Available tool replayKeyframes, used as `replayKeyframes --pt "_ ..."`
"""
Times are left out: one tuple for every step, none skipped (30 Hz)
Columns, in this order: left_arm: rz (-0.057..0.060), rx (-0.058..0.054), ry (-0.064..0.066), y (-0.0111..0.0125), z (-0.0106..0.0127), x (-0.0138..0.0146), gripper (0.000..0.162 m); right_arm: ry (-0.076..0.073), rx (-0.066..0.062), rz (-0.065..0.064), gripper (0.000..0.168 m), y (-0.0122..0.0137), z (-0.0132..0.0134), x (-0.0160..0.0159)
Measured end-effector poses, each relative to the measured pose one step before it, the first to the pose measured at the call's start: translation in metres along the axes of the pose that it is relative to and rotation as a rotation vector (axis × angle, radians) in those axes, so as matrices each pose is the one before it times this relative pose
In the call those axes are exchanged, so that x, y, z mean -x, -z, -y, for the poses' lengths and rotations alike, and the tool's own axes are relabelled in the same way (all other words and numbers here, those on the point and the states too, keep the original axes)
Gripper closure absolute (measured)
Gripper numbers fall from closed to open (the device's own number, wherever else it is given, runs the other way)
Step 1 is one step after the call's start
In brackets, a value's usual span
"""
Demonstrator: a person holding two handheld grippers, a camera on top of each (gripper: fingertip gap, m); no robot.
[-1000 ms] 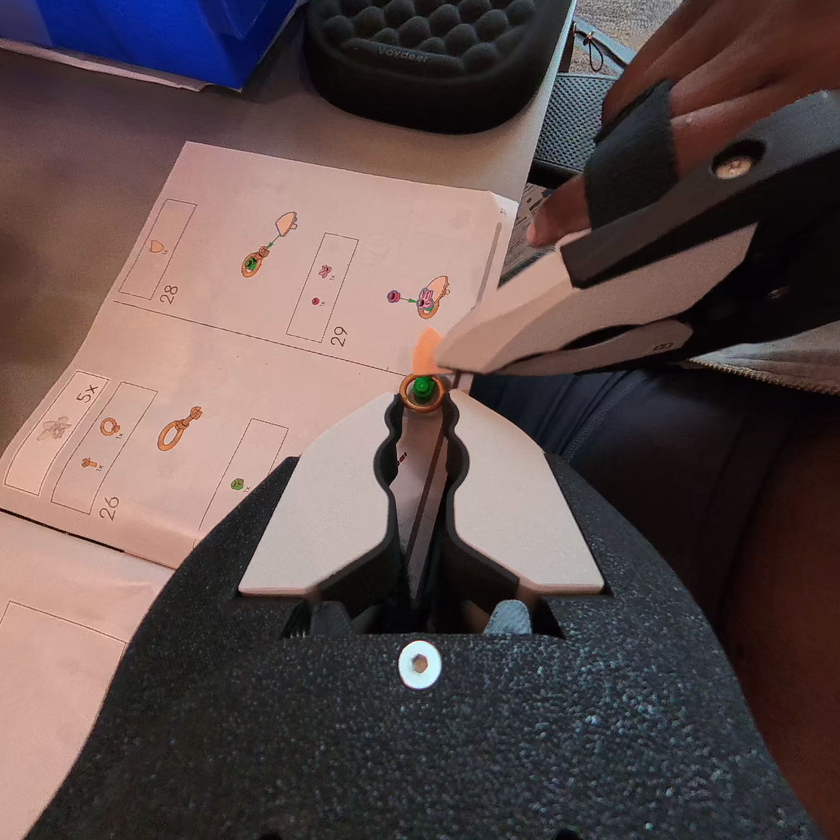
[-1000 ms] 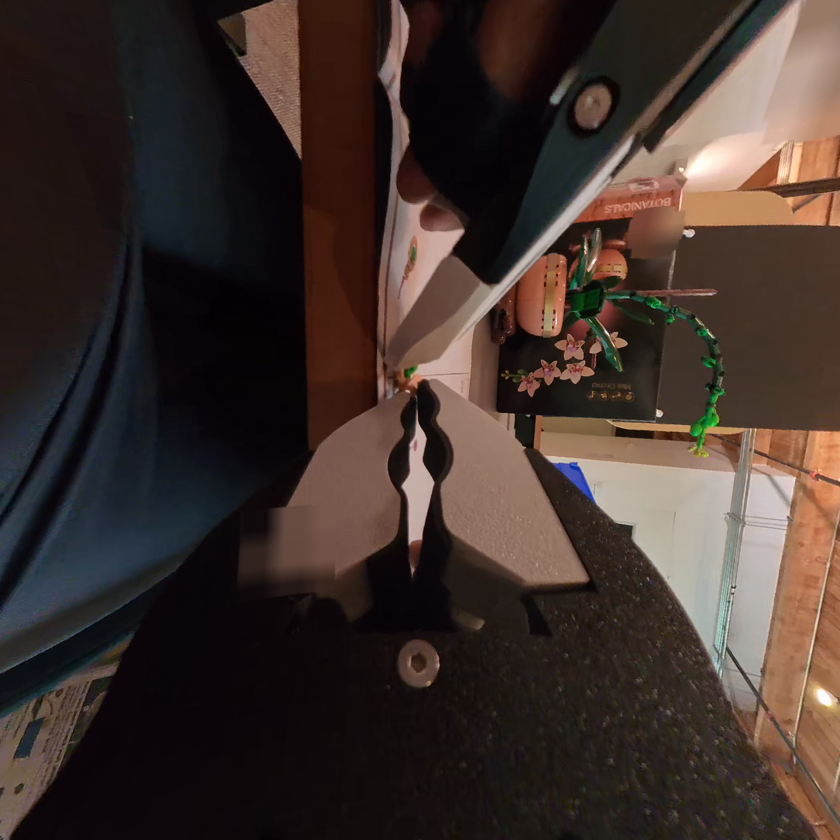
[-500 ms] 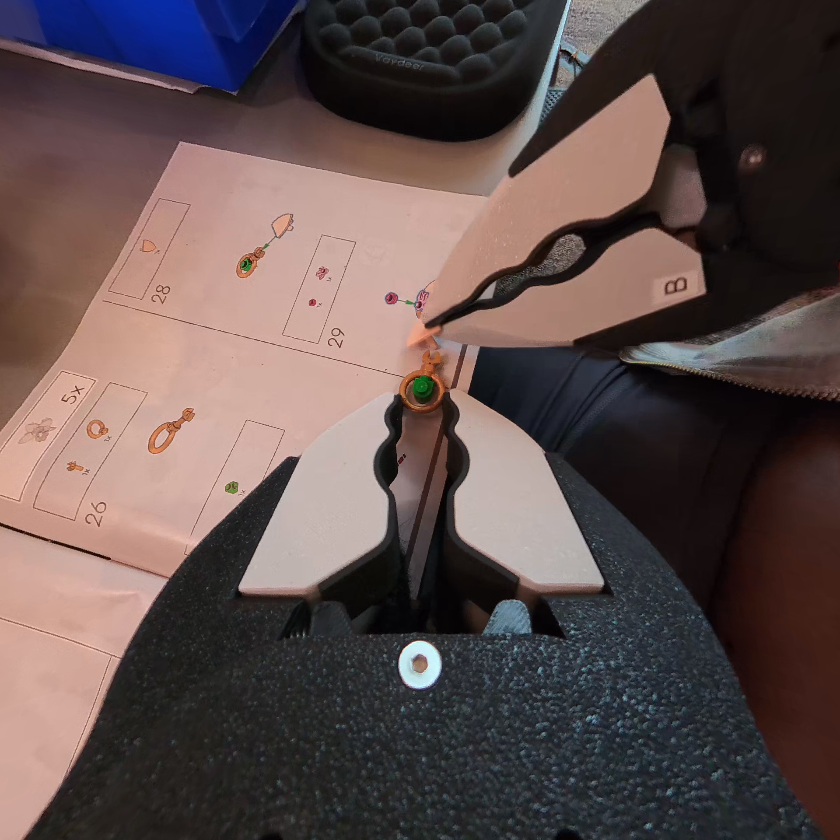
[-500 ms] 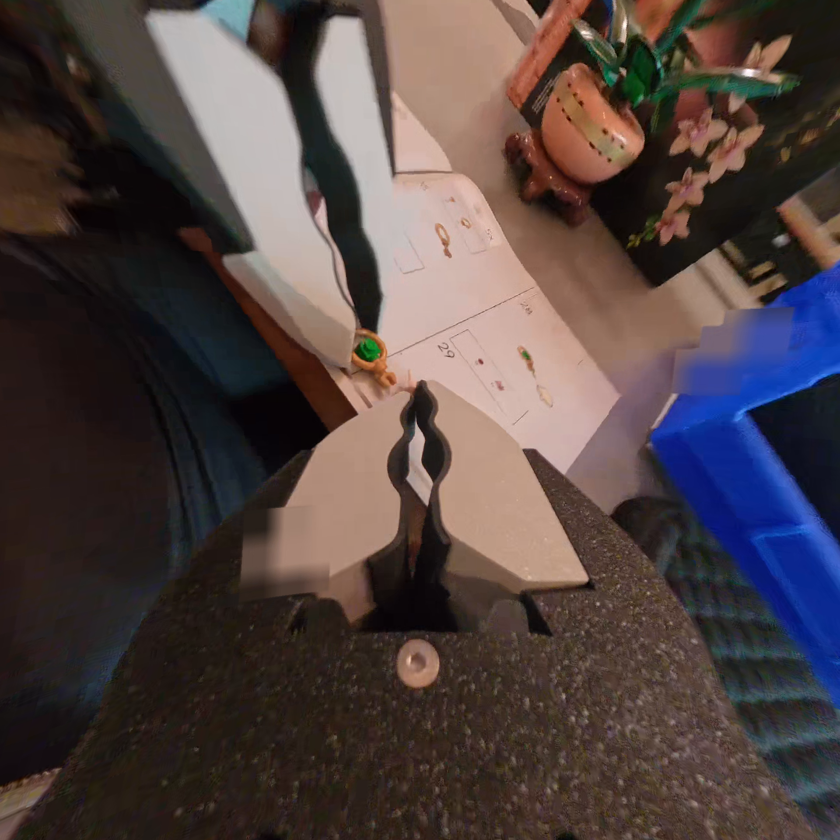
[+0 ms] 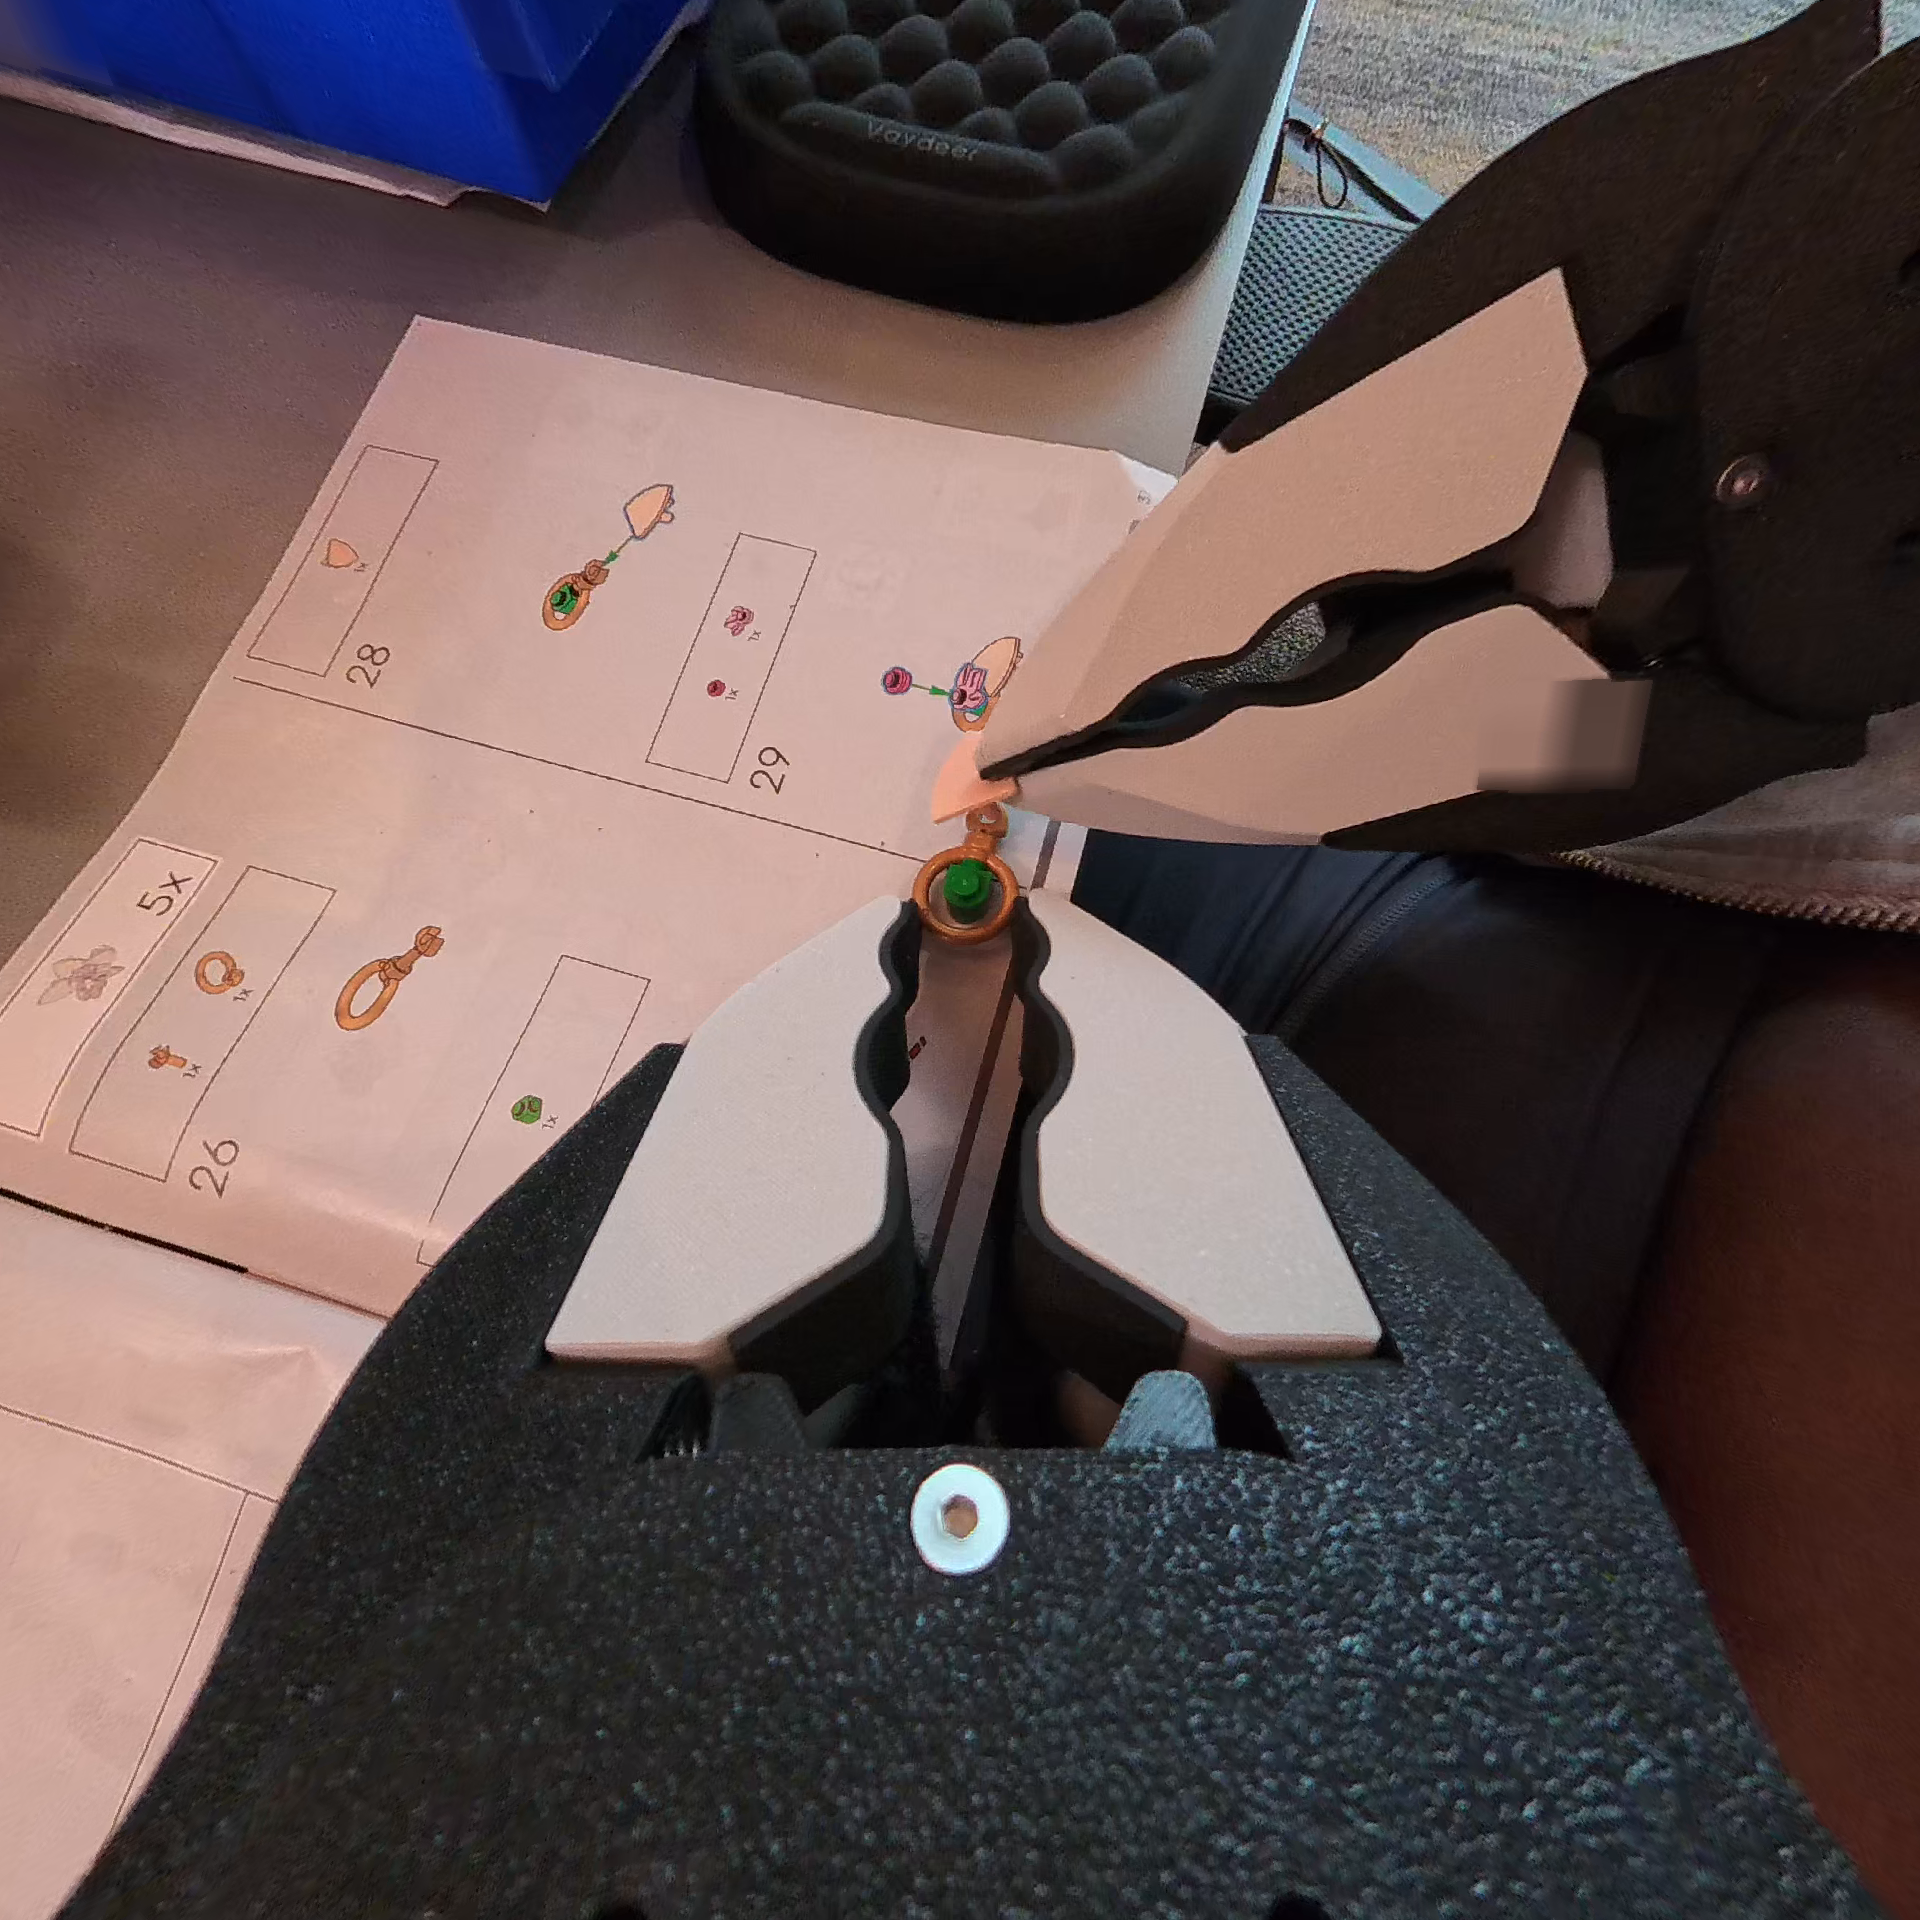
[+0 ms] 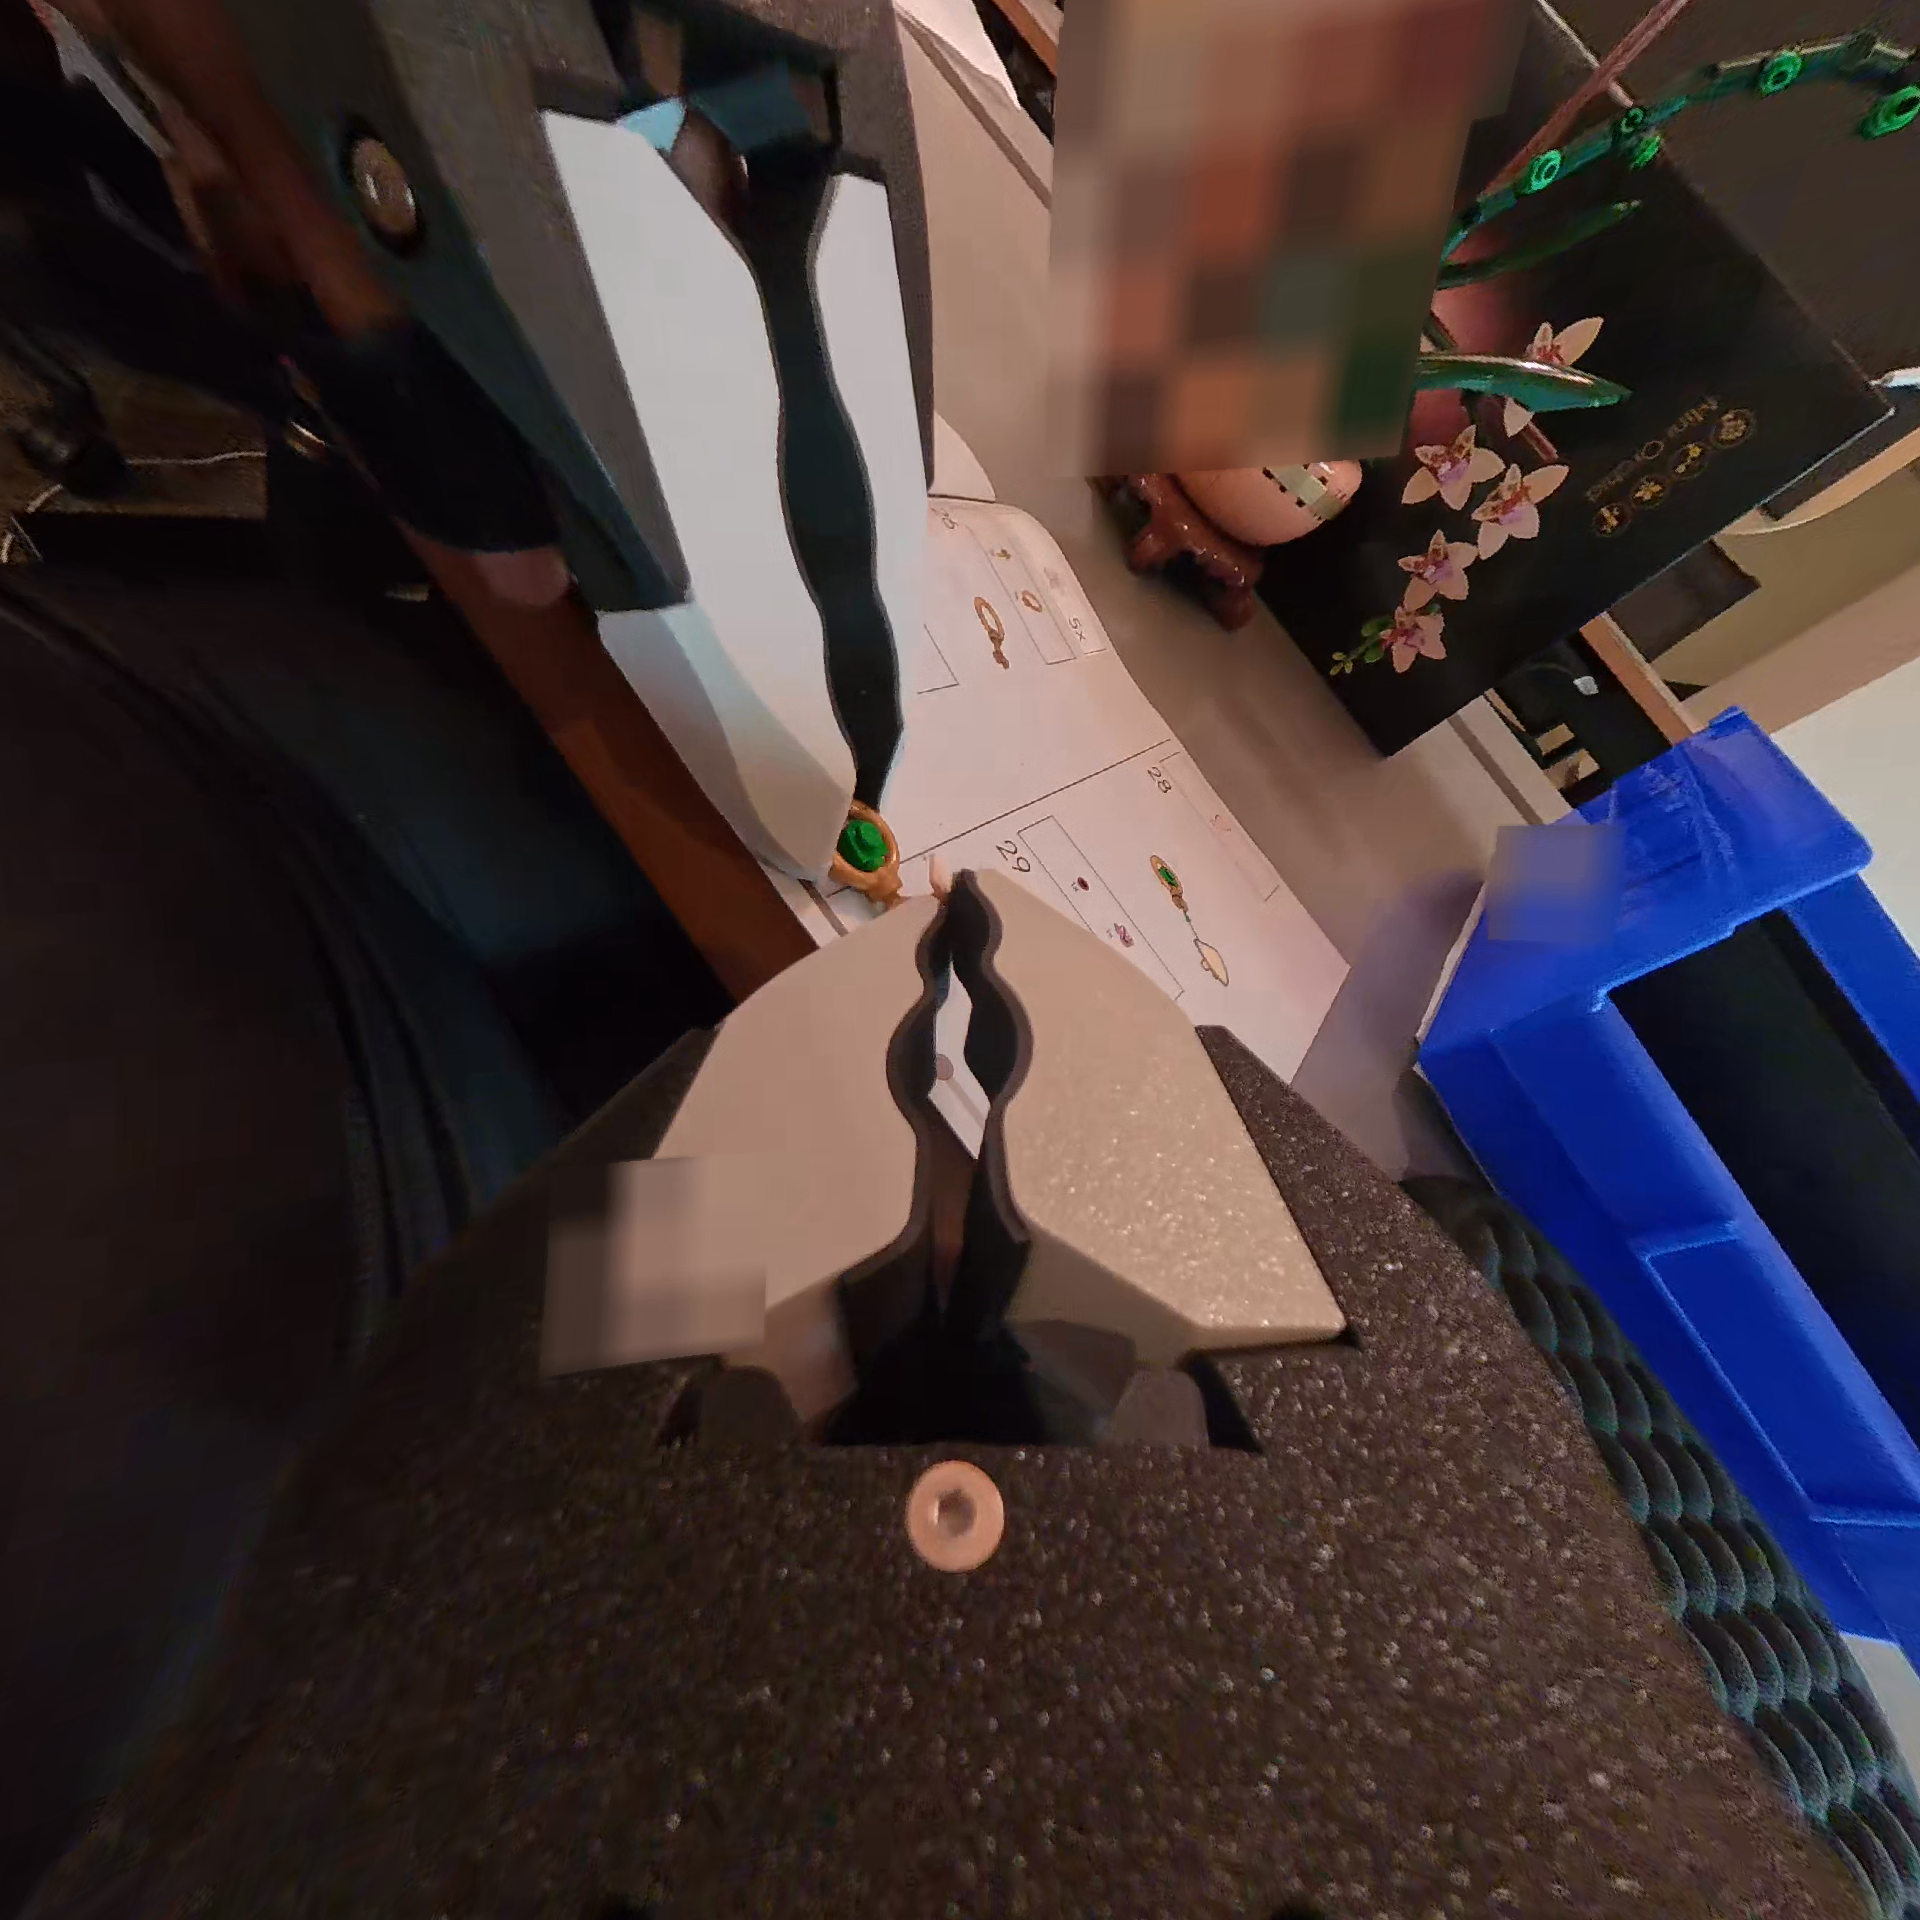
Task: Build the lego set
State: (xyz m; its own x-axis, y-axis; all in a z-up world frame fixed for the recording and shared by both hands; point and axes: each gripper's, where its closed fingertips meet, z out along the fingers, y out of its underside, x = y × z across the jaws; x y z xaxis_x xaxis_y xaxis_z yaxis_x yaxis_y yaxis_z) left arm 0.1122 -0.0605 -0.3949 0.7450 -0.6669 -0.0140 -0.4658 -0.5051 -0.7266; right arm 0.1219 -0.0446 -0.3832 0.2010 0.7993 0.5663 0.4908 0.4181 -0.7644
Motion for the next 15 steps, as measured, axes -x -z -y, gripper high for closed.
replayKeyframes --pt "0.0012 0.0001 -0.0018 0.00002 -0.00003 -0.00001 0.145 0.0014 0.0032 -0.0024 0.168 -0.00029 -0.00040 -0.00014" --pt "0.0008 -0.0008 -0.0007 -0.00006 -0.00002 -0.00005 0.145 -0.0012 -0.0012 -0.0013 0.168 -0.00012 0.00008 -0.00002" --pt "0.0001 -0.0010 -0.0001 0.00003 0.00003 0.00003 0.145 0.0009 0.0024 -0.0029 0.168 -0.00016 -0.00042 -0.00007" --pt "-0.0007 -0.0003 0.0000 0.00003 -0.00001 -0.00001 0.145 0.0082 0.0034 -0.0040 0.168 -0.00004 -0.00039 0.00004" --pt "-0.0008 0.0007 0.0000 -0.00010 0.00005 -0.00004 0.145 0.0146 0.0015 -0.0041 0.168 0.00027 0.00016 0.00018" --pt "-0.0004 0.0014 0.0002 -0.00006 -0.00004 0.00000 0.145 0.0130 -0.0023 0.0001 0.168 0.00043 0.00084 0.00075" --pt "-0.0001 0.0010 -0.0002 0.00004 0.00004 0.00000 0.145 0.0077 0.0048 -0.0015 0.168 0.00006 -0.00023 0.00010" --pt "0.0004 0.0003 -0.0003 -0.00002 0.00001 0.00000 0.145 0.0071 0.0066 0.0002 0.168 -0.00011 -0.00035 -0.00018" --pt "0.0007 -0.0001 0.0005 0.00005 -0.00004 -0.00001 0.145 0.0046 0.0088 -0.0006 0.168 -0.00018 -0.00038 -0.00024" --pt "0.0006 -0.0002 0.0004 0.00004 -0.00002 -0.00002 0.145 0.0055 0.0101 -0.0036 0.168 -0.00019 -0.00085 -0.00031" --pt "0.0001 -0.0005 0.0000 -0.00005 -0.00006 -0.00005 0.145 0.0075 0.0115 -0.0026 0.167 -0.00021 -0.00148 -0.00012" --pt "-0.0004 -0.0008 0.0007 -0.00001 0.00006 -0.00003 0.145 0.0033 0.0070 0.0008 0.167 0.00011 -0.00100 0.00003" --pt "-0.0003 -0.0010 0.0011 0.00003 0.00003 0.00003 0.145 -0.0019 0.0049 0.0030 0.167 0.00037 -0.00088 0.00026" --pt "0.0001 -0.0009 0.0007 -0.00003 -0.00005 -0.00004 0.145 -0.0015 0.0032 0.0021 0.167 0.00039 -0.00052 0.00035" --pt "0.0008 -0.0006 -0.0002 0.00001 0.00003 0.00005 0.145 0.0119 0.0019 -0.0013 0.167 0.00018 0.00022 0.00000"
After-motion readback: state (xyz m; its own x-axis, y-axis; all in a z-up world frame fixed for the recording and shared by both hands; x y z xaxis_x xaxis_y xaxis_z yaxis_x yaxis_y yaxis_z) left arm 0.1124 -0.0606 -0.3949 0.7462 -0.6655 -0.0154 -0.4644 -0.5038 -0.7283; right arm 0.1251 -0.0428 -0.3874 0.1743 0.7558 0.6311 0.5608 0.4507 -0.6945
